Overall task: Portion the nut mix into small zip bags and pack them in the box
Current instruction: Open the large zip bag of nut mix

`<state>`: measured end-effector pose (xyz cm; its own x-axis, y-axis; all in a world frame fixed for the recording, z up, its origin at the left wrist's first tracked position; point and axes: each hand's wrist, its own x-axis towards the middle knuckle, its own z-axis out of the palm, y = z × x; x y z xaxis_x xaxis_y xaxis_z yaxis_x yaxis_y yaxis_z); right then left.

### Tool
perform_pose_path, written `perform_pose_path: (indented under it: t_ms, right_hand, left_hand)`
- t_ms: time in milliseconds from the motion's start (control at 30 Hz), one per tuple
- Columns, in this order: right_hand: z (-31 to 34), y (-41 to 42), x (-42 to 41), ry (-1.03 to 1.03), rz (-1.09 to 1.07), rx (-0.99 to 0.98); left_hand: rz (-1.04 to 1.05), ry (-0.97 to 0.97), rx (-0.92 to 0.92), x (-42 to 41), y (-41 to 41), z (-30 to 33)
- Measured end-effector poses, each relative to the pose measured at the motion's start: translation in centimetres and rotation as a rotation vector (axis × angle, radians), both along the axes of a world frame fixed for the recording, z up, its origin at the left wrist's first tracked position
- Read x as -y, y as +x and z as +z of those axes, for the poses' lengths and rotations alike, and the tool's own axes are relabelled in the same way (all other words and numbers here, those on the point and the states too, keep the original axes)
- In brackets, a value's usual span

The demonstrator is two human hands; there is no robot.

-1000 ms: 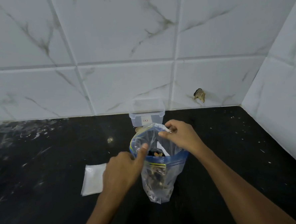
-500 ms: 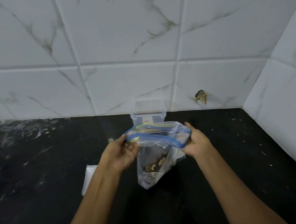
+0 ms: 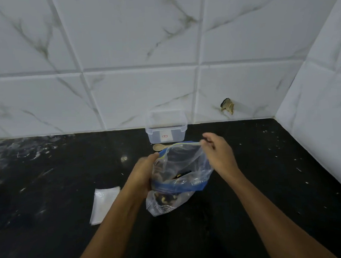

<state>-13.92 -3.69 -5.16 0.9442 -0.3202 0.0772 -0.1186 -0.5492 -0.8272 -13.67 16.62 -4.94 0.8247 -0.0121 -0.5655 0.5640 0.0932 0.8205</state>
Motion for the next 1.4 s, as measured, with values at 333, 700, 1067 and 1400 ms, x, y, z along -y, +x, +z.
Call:
perform_pose_path:
  t_ms: [333,700,1067,1400]
  right_hand:
    - [-1.7,0.9,-1.3,-0.083,0.122,-0.095]
    - [-2.4,0.2,-3.1,0.751,0.005,-0.165]
    - [-0.8,-0.5,-0.7,0.961,-0.258,-0.075]
    - [-4.1,-1.9,-0.2,-0.006,-0.084,-0.148]
  left_hand:
    - [-0.264,1.061,0.417,-1.8,-6.4,-1.8]
    - [0.181,0.008,0.067,-0.7,-2.0,-4.3]
    - [-0.115,-0.446,-0.233,-3.2,1.6,-1.1]
    - [0.004,0.108,0.181,-2.6,-0.2,-3.2]
